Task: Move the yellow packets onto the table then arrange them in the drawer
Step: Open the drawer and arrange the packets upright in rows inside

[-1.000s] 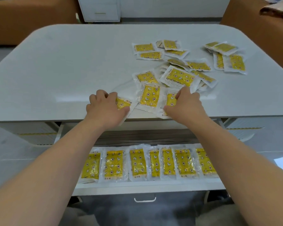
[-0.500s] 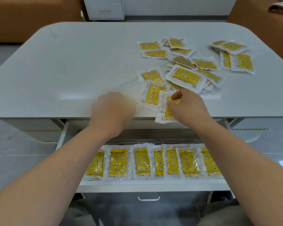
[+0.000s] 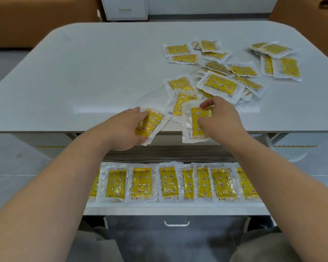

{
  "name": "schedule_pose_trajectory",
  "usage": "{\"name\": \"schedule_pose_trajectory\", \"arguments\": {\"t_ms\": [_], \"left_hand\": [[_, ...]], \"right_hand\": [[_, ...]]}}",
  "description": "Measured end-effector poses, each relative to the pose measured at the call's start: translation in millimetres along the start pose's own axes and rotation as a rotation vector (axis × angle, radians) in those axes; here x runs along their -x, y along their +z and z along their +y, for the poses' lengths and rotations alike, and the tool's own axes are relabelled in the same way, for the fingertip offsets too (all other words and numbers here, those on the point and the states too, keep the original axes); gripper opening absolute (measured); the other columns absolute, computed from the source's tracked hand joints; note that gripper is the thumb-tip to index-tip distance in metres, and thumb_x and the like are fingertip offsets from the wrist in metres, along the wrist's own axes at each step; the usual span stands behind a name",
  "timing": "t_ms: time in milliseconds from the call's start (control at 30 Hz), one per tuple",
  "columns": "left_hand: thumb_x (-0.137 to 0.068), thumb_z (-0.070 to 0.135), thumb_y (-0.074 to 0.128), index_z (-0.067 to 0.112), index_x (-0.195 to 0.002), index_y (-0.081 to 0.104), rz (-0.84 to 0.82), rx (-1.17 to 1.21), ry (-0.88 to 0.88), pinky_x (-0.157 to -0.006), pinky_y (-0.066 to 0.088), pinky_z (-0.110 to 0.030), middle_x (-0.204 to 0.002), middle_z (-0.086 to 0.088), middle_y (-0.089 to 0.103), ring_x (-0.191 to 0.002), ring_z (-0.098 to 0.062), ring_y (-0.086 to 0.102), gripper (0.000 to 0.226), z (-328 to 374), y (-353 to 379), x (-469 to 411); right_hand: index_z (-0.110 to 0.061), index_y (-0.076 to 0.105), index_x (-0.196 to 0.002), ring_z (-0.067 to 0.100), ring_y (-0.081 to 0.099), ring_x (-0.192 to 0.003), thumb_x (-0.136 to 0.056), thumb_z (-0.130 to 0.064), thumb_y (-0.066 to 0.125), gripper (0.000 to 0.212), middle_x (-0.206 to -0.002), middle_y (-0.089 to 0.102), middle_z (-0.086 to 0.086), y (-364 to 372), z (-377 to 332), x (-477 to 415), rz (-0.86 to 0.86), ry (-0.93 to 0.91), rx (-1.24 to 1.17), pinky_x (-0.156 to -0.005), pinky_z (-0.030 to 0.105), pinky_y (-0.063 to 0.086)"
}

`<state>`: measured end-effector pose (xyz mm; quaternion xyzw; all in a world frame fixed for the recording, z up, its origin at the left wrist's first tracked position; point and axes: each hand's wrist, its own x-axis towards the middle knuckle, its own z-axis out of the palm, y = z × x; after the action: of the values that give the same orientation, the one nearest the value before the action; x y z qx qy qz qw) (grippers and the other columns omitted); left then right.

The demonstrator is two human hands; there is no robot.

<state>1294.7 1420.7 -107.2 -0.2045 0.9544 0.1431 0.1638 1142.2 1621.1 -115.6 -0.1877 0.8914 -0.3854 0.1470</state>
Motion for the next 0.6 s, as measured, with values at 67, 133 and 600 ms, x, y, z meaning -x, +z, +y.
{"name": "schedule_pose_trajectory", "arguments": {"t_ms": [67, 133, 600], "left_hand": [[-0.089, 0.04, 0.073, 0.032, -0.161, 0.016, 0.057, -0.008, 0.002, -0.122, 0.019, -0.036, -0.168, 0.006, 0.011, -0.154, -0.017, 0.015, 0.091, -2.0, 2.7, -0.7], [-0.082, 0.041, 0.08, 0.03, -0.158, 0.027, 0.135, -0.005, 0.012, -0.12, 0.026, -0.037, -0.166, 0.002, 0.02, -0.151, -0.018, 0.022, 0.093, -4.0, 5.7, -2.0], [-0.07, 0.077, 0.069, 0.023, -0.138, 0.039, 0.361, -0.209, 0.056, -0.093, 0.047, -0.043, -0.126, -0.004, 0.056, -0.115, -0.025, 0.052, 0.092, -2.2, 15.1, -14.9]], "right_hand": [[-0.03, 0.056, -0.115, 0.013, 0.064, -0.076, -0.083, -0.005, 0.065, 0.042, -0.113, 0.06, -0.004, 1.4, -0.4, 3.0, -0.006, 0.001, -0.028, -0.054, 0.027, 0.046], [-0.03, 0.054, -0.116, 0.012, 0.064, -0.075, -0.082, -0.006, 0.065, 0.043, -0.114, 0.059, -0.006, 2.1, -0.8, 5.4, -0.01, -0.002, -0.05, -0.056, 0.028, 0.05], [-0.033, 0.046, -0.122, 0.018, 0.067, -0.074, -0.084, -0.011, 0.064, 0.047, -0.098, 0.059, -0.009, 1.7, -8.4, 12.9, -0.039, -0.03, -0.095, -0.06, 0.035, 0.054]]}}
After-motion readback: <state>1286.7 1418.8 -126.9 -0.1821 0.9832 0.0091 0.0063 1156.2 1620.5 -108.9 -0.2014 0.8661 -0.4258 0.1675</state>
